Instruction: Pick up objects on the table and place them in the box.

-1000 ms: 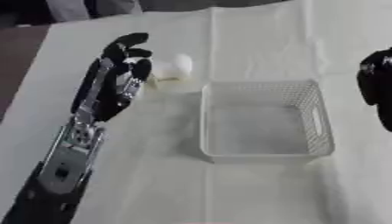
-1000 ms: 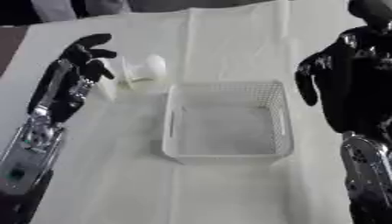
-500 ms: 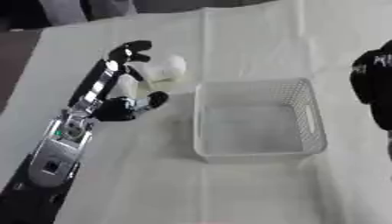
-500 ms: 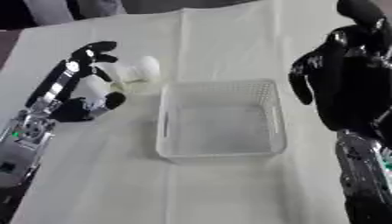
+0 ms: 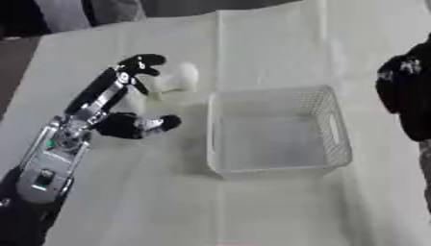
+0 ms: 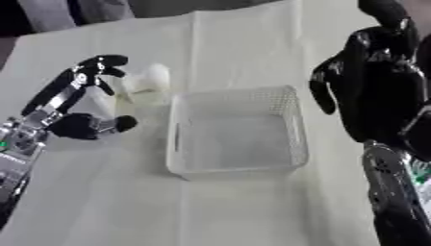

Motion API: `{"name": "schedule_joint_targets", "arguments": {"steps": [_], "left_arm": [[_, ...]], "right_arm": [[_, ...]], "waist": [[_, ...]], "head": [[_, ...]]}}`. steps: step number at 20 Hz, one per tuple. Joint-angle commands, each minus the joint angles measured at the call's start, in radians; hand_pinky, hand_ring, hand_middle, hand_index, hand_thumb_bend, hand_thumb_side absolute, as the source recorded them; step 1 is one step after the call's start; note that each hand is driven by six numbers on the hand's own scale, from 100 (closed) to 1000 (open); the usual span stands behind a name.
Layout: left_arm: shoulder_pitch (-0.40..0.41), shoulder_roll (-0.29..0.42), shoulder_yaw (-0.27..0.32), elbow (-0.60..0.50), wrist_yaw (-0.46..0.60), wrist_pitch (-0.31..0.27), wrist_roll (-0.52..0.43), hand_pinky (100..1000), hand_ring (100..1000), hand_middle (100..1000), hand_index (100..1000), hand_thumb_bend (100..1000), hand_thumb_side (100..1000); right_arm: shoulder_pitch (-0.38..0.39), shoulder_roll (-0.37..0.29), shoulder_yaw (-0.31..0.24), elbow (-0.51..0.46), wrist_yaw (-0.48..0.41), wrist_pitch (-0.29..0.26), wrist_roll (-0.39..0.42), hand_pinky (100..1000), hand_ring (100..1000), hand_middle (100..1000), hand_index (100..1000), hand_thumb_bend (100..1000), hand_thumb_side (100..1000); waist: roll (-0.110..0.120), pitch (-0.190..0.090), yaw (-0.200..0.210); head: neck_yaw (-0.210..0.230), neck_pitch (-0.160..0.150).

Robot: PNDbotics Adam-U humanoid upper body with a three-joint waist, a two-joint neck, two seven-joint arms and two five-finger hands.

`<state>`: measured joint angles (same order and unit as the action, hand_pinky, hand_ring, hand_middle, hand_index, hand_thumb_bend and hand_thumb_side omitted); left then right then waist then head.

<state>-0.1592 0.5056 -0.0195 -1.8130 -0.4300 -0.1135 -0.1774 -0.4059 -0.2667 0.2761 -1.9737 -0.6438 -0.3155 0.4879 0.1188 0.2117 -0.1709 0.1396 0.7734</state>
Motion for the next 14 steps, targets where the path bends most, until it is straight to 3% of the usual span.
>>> {"name": "schedule_joint_targets", "arguments": {"steps": [1,14], "left_arm": [[-0.012,0.034,0.007,-0.002,-0.015,-0.004,-0.004,582,823,884,929,728,686],[-0.047,0.106,0.013,0.025,-0.035,-0.002,0.049,582,807,865,913,731,669]], "right_arm": [[-0.008,-0.008,-0.004,-0.011,-0.004,0.002,0.002,100,100,335,860,100,830],[-0.011,-0.008,-0.003,-0.012,-0.008,0.004,0.008,100,100,336,859,100,833]], "waist": [[-0.003,-0.016,-0.001],[-0.006,-0.017,-0.001]], "head": [[-0.007,-0.003],[0.009,-0.003]]}}
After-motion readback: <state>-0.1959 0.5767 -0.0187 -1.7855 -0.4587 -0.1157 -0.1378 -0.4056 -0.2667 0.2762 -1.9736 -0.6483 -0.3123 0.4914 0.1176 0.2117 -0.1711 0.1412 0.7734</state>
